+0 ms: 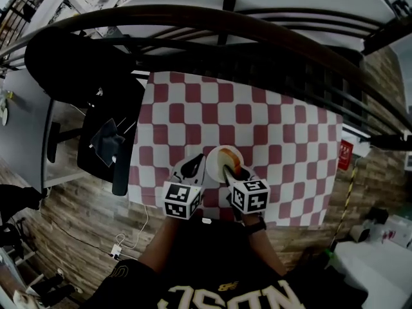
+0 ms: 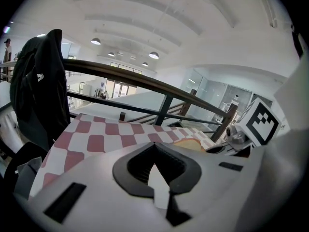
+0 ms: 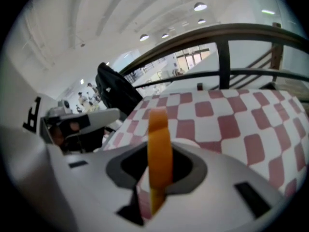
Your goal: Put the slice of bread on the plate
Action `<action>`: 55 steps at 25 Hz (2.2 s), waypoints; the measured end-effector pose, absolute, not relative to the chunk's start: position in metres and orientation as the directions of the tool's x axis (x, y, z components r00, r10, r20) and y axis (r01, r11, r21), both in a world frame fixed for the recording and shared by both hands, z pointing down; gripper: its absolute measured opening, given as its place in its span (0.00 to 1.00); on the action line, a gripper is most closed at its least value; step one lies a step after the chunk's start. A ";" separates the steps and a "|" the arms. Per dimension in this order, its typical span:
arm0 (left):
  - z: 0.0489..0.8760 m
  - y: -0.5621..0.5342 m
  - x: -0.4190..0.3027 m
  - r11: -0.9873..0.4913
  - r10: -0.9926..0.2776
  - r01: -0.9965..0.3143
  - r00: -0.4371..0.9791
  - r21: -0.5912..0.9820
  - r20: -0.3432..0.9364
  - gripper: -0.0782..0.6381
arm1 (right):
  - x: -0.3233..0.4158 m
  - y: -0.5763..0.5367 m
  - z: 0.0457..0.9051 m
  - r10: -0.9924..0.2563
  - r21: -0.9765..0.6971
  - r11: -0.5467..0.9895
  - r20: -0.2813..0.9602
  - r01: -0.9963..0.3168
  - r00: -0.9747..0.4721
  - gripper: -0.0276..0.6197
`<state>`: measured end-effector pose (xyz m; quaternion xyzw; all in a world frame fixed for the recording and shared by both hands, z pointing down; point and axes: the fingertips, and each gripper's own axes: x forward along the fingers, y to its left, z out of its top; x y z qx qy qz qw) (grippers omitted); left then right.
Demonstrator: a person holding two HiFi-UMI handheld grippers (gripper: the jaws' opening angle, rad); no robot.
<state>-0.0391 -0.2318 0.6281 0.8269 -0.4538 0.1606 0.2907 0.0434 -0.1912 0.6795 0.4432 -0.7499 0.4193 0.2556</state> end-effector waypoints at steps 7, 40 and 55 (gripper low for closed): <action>0.641 -0.230 -0.041 -0.407 -0.638 -0.845 0.535 0.347 0.553 0.13 | 0.029 -0.182 0.714 -0.348 -0.494 0.188 0.775 -0.849 -0.528 0.19; 0.630 -0.230 -0.052 -0.386 -0.672 -0.860 0.510 0.333 0.537 0.13 | 0.065 -0.215 0.743 -0.437 -0.132 0.276 0.865 -0.952 -0.246 0.48; 0.546 -0.249 -0.047 -0.439 -0.777 -0.860 0.509 0.261 0.370 0.13 | 0.044 -0.228 0.588 -0.700 -0.196 0.377 0.580 -0.905 -0.417 0.32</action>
